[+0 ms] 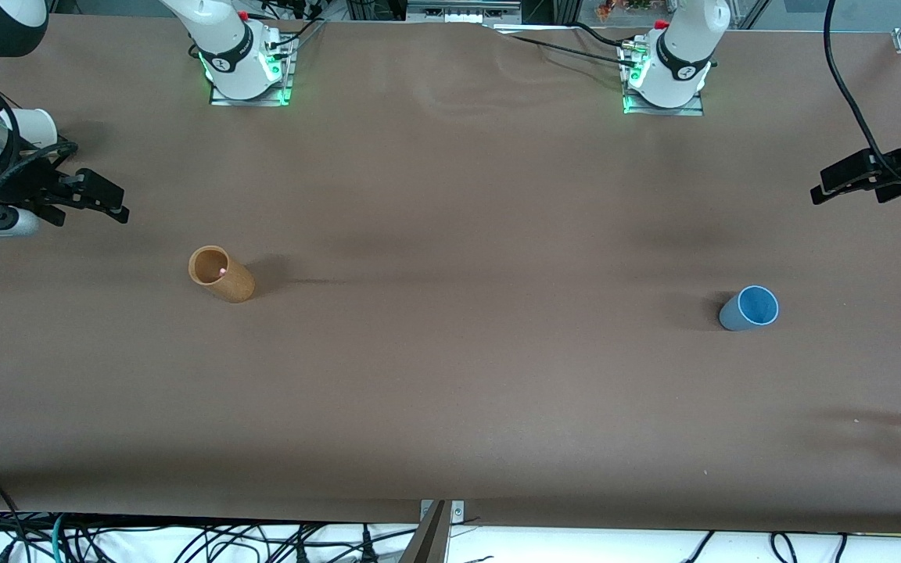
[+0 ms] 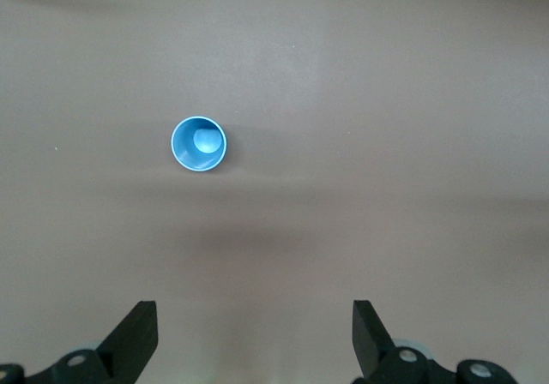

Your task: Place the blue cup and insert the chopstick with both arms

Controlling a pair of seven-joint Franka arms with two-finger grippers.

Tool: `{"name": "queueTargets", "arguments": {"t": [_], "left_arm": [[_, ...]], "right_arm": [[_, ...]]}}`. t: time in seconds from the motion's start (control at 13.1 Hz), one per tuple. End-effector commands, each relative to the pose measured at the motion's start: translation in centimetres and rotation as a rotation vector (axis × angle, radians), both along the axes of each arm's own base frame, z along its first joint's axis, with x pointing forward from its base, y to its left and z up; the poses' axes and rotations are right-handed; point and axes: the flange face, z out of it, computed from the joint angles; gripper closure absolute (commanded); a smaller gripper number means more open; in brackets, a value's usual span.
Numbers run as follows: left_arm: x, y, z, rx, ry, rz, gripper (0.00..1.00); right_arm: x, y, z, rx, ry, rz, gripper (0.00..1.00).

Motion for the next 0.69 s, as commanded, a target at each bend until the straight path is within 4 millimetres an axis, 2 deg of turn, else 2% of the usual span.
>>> {"name": "queueTargets", "arguments": {"t": [0.0,0.61], "left_arm": [[0.04,-0.04,0.33,0.022,-0.007,0.001,0.00],[0.23,0.12,-0.12,0.020,0.002,0.005,0.00]], "right_arm": [[-0.25,0.06,0.41,0.009,0.005,-0.022,0.00],[-0.29,0.17,0.38,0.001,0.008,-0.024,0.00]]}}
